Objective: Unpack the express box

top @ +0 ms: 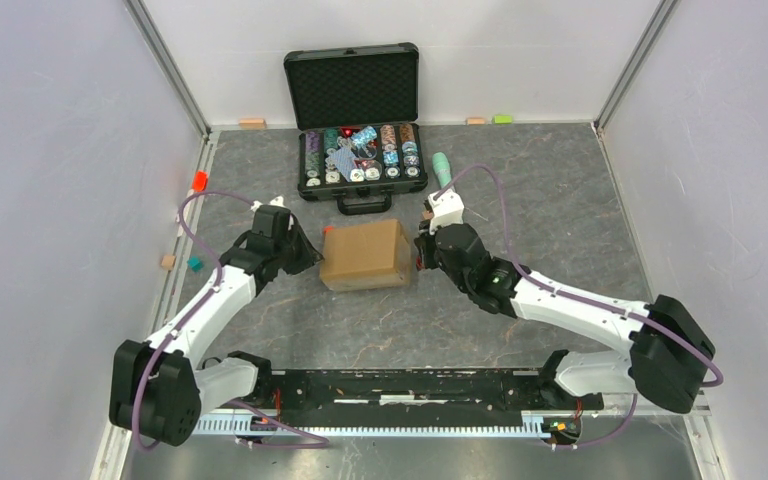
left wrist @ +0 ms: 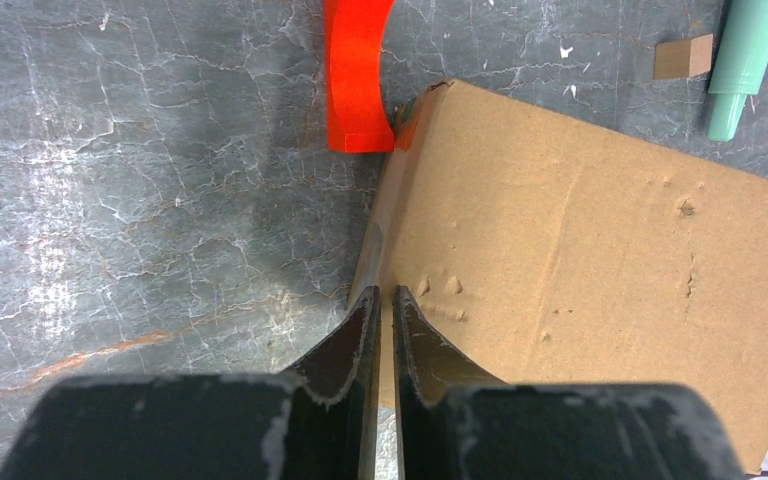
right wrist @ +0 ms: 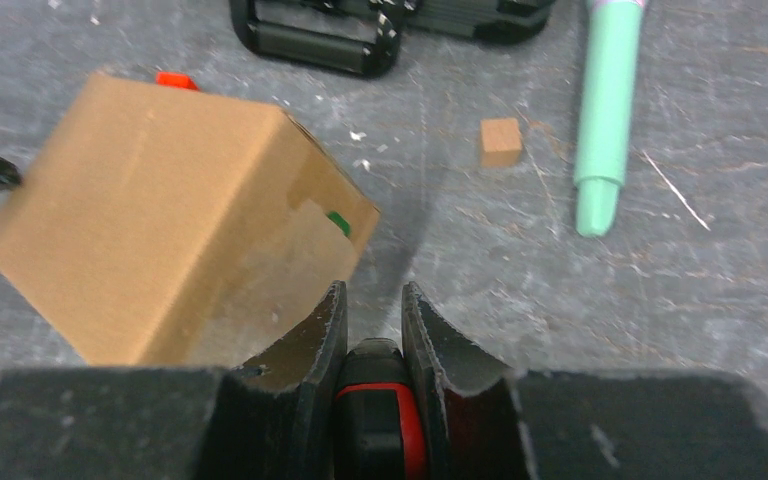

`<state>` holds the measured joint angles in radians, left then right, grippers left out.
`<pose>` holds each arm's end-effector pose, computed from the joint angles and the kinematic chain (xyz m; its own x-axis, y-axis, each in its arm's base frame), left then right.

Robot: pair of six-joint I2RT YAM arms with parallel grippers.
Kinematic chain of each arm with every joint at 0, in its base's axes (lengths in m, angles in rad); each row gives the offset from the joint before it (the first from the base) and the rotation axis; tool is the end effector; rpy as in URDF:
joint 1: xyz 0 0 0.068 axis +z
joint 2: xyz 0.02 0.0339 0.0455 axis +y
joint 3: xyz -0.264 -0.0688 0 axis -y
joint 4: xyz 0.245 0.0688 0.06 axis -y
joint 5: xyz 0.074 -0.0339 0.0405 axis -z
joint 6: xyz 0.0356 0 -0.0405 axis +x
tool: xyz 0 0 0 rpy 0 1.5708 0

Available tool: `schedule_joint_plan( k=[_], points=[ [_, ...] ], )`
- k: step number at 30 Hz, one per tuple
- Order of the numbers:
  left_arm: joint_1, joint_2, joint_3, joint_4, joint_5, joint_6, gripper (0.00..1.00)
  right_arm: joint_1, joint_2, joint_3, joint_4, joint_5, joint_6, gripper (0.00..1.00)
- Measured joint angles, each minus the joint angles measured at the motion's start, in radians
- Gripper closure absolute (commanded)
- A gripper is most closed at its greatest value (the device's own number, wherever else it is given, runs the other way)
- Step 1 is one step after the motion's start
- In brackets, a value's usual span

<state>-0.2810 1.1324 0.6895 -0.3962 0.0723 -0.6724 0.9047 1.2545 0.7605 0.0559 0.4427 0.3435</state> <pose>0.2185 -0.0657 0.2203 -0.7604 -0.4271 -0.4892 -0.1926 0.8677 -0.4582 0.1839 0.2093 0.2560 -0.4054 -0.0233 -0.9139 -0.3550 0.9252 0.1339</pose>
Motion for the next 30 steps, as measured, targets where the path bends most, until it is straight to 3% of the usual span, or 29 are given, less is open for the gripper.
schedule_joint_plan(
  k=[7, 17, 22, 30],
  points=[
    [0.0, 0.011, 0.01, -0.009, -0.004, 0.0, 0.98, 0.0, 0.067, 0.0, 0.113, -0.023, 0.037, 1.0],
    [0.002, 0.042, 0.008, -0.067, -0.045, 0.022, 0.97, 0.0, 0.023, -0.043, 0.183, -0.036, 0.091, 1.0],
    [-0.001, 0.083, -0.018, -0.169, -0.037, 0.042, 0.91, 0.0, 0.018, -0.043, 0.207, -0.082, 0.098, 1.0],
    [-0.002, 0.085, -0.005, -0.191, -0.03, 0.056, 0.86, 0.003, 0.032, -0.027, 0.221, -0.125, 0.089, 1.0]
  ],
)
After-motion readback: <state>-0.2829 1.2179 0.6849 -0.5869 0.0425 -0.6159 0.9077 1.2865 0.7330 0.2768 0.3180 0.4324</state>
